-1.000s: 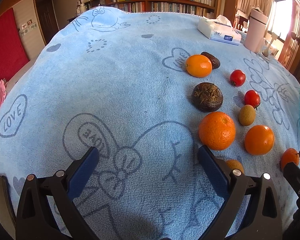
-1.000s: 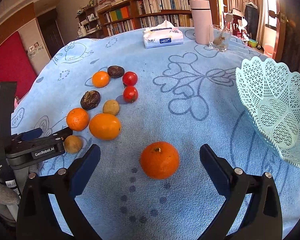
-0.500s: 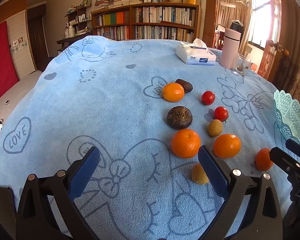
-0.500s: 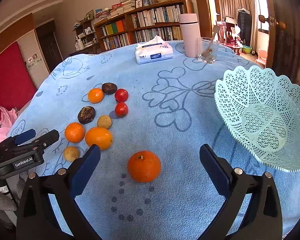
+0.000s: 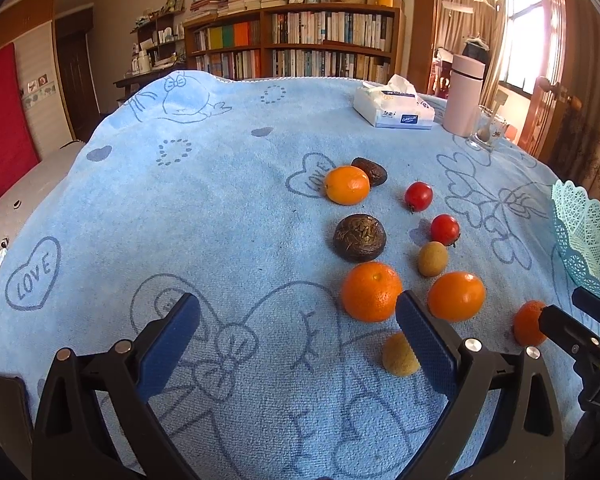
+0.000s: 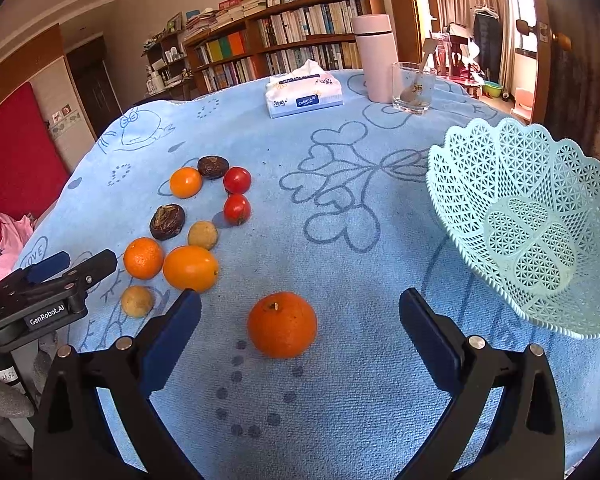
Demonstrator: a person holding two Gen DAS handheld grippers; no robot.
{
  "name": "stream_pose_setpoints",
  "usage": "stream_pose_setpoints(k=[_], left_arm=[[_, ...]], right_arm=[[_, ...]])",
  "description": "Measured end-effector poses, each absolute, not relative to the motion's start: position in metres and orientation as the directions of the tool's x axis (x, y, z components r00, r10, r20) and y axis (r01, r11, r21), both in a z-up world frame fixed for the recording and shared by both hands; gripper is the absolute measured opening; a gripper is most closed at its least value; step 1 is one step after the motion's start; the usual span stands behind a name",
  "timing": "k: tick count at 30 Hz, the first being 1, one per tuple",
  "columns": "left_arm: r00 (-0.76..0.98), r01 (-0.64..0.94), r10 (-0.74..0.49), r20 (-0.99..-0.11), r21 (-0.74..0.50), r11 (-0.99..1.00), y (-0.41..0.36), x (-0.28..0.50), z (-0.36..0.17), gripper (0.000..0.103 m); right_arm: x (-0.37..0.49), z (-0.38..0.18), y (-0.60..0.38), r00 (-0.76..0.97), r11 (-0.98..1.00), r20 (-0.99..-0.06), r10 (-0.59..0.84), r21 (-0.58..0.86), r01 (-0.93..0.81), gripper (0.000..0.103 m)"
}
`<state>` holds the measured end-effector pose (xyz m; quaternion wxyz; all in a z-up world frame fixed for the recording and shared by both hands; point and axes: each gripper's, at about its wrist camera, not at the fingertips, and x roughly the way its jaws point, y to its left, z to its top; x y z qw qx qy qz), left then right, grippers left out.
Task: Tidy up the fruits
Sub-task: 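Grasp the front orange with the right tool while the left tool grasps another orange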
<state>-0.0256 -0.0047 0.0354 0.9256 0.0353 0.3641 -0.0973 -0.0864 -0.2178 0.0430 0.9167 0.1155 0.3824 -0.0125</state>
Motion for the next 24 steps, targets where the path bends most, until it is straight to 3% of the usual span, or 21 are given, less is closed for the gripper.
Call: stream_pose_setpoints(k=[19,24], left_arm=[[0.686,0.215,-0.162,-0.709,-0.015,0.976,-0.013,-0.015,0.028,0.097],[0.656,0.242,-0.191,-0.730,-0.037,0.970,-0.019,-0.010,0.023,0.091]], right_arm=[[-0.078,0.038,-0.213,0.668,0.976,-0.738,0.094,0.199,0.083,0.101],[-0.074,0.034,-0.210,0.647,0.980,-0.757,0.095,0.186,0.073,0.090]])
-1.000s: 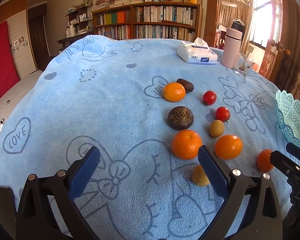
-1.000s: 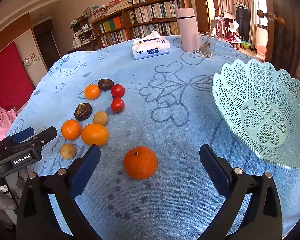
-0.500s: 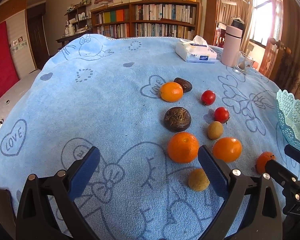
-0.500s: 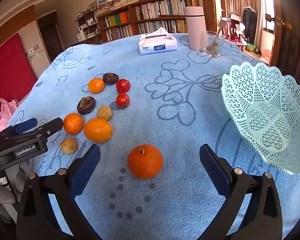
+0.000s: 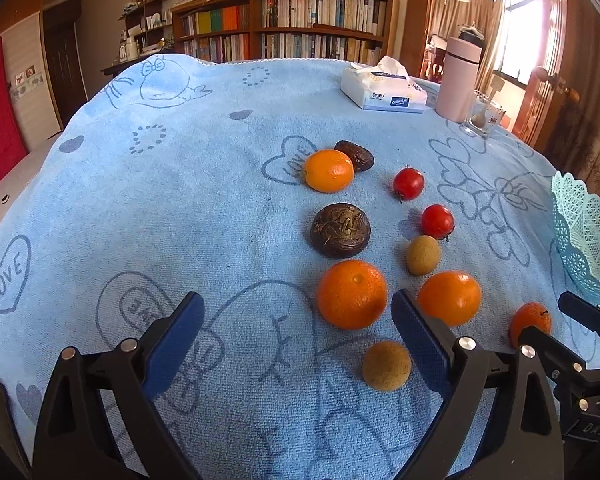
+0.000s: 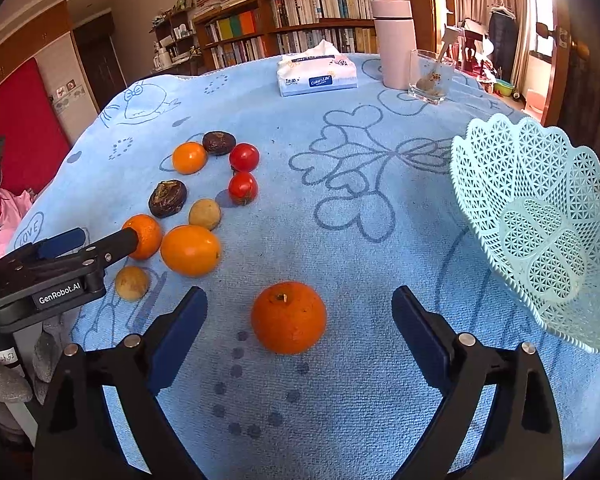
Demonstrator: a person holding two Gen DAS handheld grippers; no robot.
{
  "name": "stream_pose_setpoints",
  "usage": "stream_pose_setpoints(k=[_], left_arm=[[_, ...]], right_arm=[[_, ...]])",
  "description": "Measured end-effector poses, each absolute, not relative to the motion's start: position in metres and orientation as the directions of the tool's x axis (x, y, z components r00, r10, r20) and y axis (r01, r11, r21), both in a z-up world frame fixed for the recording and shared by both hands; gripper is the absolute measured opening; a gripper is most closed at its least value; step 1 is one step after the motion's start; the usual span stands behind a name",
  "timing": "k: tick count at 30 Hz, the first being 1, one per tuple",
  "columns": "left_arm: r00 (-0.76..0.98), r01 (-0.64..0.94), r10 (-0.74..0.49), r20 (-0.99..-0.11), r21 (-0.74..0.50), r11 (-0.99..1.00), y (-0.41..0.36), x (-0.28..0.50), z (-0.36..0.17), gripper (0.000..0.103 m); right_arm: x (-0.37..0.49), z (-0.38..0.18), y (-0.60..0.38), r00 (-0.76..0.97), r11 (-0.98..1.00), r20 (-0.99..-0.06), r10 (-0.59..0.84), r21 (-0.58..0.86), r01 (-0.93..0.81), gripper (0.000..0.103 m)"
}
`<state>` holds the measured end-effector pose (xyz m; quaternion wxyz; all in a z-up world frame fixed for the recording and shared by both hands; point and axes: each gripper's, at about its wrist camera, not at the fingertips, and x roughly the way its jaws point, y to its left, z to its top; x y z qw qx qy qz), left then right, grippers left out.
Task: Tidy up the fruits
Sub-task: 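Grasp the front orange with the right tool while the left tool grasps another orange, then lower the orange into the mesh basket and open the right tool while left carries its orange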
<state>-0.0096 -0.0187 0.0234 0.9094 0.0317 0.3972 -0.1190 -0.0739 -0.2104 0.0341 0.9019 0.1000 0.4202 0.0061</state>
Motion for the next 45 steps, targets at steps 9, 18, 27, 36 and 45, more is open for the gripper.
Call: stream_pose_setpoints(k=[9,18,27,36,45], left_arm=[[0.589,0.289,-0.261,-0.765,-0.103,0.952,-0.030,0.001,0.013,0.066],[0.582,0.330,-0.308,-0.753,-0.127,0.935,-0.035,-0.005,0.016,0.040],[0.610,0.321,-0.292,-0.737,-0.107,0.941,-0.033,-0.011,0.027,0.040],[0.628,0.350,-0.299,-0.718,-0.082,0.933,-0.051,-0.019,0.044,0.040],[0.626,0.415,-0.326,-0.708,-0.052,0.908,-0.089,-0.032,0.057,0.040]], right_arm=[[-0.067,0.026,-0.208,0.608,0.979,-0.784,0.124,0.197,0.055,0.069],[-0.066,0.023,-0.207,0.593,0.977,-0.792,0.146,0.209,0.038,0.043],[-0.074,0.042,-0.215,0.643,0.978,-0.756,0.127,0.202,0.044,0.041],[-0.101,0.080,-0.278,0.734,0.965,-0.676,-0.062,0.147,0.216,0.041],[-0.122,0.070,-0.341,0.680,0.905,-0.680,-0.275,0.057,0.422,0.041]])
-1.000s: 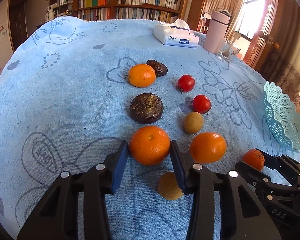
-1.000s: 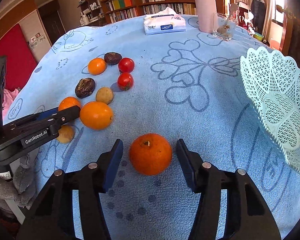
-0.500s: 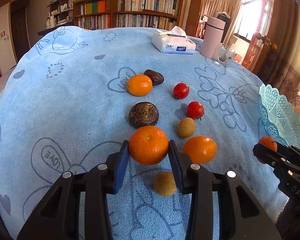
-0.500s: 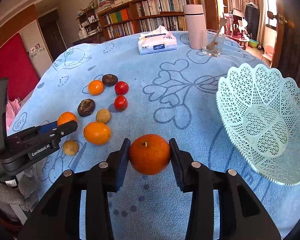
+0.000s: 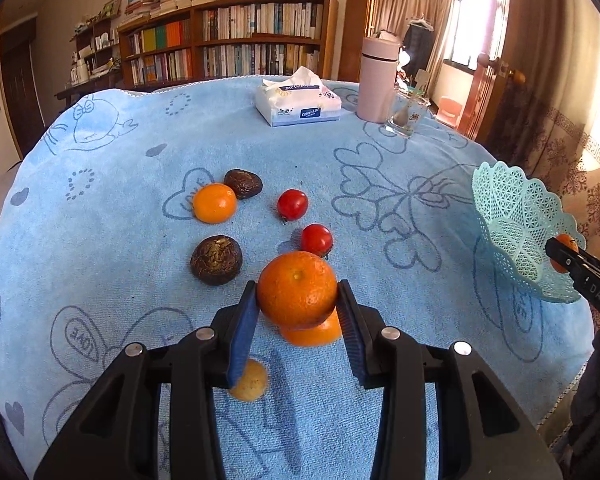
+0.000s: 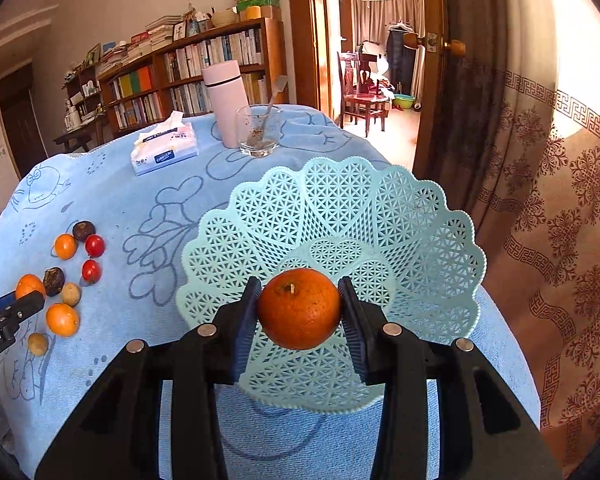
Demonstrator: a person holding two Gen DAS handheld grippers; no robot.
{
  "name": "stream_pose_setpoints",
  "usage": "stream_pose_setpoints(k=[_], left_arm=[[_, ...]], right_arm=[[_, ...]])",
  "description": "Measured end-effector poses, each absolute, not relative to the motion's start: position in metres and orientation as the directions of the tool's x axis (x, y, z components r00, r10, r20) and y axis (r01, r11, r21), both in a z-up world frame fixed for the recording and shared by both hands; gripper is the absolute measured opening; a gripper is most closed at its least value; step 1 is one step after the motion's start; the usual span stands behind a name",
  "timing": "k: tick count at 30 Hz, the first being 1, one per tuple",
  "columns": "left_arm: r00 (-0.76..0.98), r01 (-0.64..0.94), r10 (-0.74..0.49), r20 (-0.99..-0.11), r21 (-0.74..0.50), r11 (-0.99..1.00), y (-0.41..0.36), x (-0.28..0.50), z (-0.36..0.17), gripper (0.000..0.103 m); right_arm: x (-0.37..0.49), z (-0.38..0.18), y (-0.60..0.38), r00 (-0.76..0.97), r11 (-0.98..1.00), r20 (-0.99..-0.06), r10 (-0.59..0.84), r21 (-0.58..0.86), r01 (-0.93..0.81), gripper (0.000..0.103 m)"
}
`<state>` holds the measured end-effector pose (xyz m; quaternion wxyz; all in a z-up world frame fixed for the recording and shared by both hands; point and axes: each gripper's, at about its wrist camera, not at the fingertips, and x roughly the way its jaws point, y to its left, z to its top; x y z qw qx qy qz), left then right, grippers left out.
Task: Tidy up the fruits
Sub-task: 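Lower the orange into the mesh basket and open the right tool while left carries its orange, then lower the held orange into the basket and open the left tool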
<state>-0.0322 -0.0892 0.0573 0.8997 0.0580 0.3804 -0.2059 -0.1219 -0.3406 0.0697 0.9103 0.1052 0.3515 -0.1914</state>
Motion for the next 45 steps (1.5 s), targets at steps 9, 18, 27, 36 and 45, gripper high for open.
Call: stream_pose_setpoints(k=[9,18,27,36,45], left_arm=[[0.605,0.511,-0.380,-0.699,-0.024,0.859,-0.142,-0.041,0.069,0.040],[0.549,0.628,-0.484,-0.681,-0.046,0.777,-0.205,-0.048,0.077,0.040],[0.448,0.698,-0.562,-0.696,-0.120,0.706,-0.249,-0.045,0.067,0.040],[0.469,0.670,-0.574,-0.671,-0.153,0.727,-0.237,-0.041,0.070,0.077],[0.533,0.608,-0.494,-0.687,-0.095,0.788,-0.210,-0.037,0.062,0.079]], right_arm=[[-0.127,0.067,-0.354,0.671,0.887,-0.661,-0.337,0.017,0.462,0.053],[-0.132,0.069,-0.366,0.659,0.858,-0.655,-0.369,0.031,0.512,0.053],[-0.138,0.072,-0.378,0.653,0.832,-0.647,-0.394,0.051,0.553,0.060],[-0.139,0.074,-0.378,0.656,0.827,-0.635,-0.408,0.048,0.560,0.073],[-0.140,0.075,-0.374,0.665,0.831,-0.630,-0.401,0.055,0.553,0.073]])
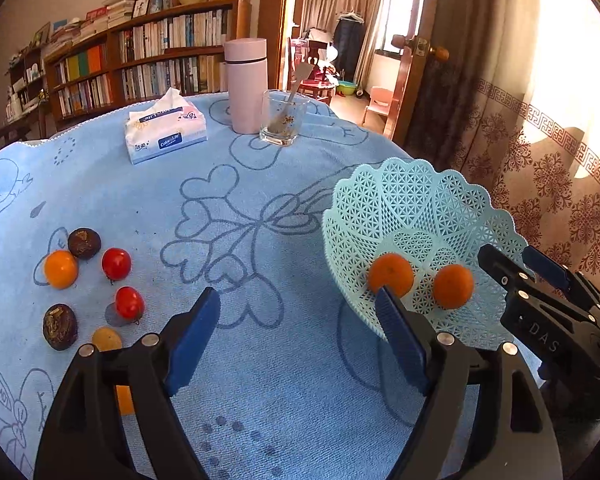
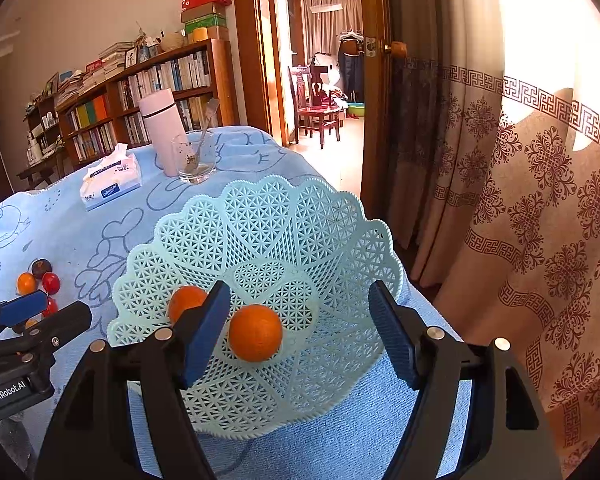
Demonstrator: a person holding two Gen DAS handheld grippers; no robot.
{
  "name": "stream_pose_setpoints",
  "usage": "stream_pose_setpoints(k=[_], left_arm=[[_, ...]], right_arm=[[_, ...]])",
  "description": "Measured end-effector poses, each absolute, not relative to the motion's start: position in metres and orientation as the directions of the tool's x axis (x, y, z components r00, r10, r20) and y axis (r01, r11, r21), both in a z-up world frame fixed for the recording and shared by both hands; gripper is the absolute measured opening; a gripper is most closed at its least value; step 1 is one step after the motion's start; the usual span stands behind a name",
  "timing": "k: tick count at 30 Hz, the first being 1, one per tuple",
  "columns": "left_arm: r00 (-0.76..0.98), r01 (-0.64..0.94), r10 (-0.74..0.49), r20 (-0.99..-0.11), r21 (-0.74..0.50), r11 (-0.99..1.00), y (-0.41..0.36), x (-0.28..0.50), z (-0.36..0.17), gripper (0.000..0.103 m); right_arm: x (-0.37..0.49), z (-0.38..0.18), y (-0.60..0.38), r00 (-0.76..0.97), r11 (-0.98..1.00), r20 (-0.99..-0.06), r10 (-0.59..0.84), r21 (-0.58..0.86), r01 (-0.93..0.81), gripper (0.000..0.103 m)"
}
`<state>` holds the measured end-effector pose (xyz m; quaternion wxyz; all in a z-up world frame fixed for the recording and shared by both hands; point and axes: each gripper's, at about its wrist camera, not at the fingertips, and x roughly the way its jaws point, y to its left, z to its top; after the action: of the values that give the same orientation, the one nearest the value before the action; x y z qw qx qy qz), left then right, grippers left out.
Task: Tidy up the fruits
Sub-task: 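Lower the held orange into the basket and open the left tool, then grasp the orange beside the dark brown fruit with the left tool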
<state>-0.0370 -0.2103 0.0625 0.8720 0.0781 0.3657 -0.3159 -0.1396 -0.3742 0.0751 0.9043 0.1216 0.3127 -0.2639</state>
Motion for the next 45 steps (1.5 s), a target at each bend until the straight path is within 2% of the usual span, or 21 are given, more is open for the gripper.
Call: stream_pose_setpoints(k=[21,32,40,45], left_arm=[[0.617,0.476,-0.406,-0.674,-0.091,0.875,-0.143,-0.023,0.069,0.082],[0.687,0.304,-0.273,-0.673,-0.074,0.950,-0.082,0.012,0.070,0.082],[0.699,0.206,-0.175,-0.693,-0.039,0.978,-0.055,0.046,0.061,0.082],[0.652,0.207,-0.192,-0.733,-0.071,0.976,-0.050,0.073,0.052,0.082]], right_arm=[[-0.140,0.080,-0.356,0.693,0.859,-0.622,-0.365,0.062,0.508,0.074],[-0.137,0.081,-0.337,0.716,0.888,-0.624,-0.313,0.076,0.454,0.074],[-0.134,0.078,-0.327,0.720,0.901,-0.634,-0.283,0.080,0.425,0.074],[-0.133,0.078,-0.323,0.725,0.910,-0.636,-0.265,0.083,0.406,0.074]])
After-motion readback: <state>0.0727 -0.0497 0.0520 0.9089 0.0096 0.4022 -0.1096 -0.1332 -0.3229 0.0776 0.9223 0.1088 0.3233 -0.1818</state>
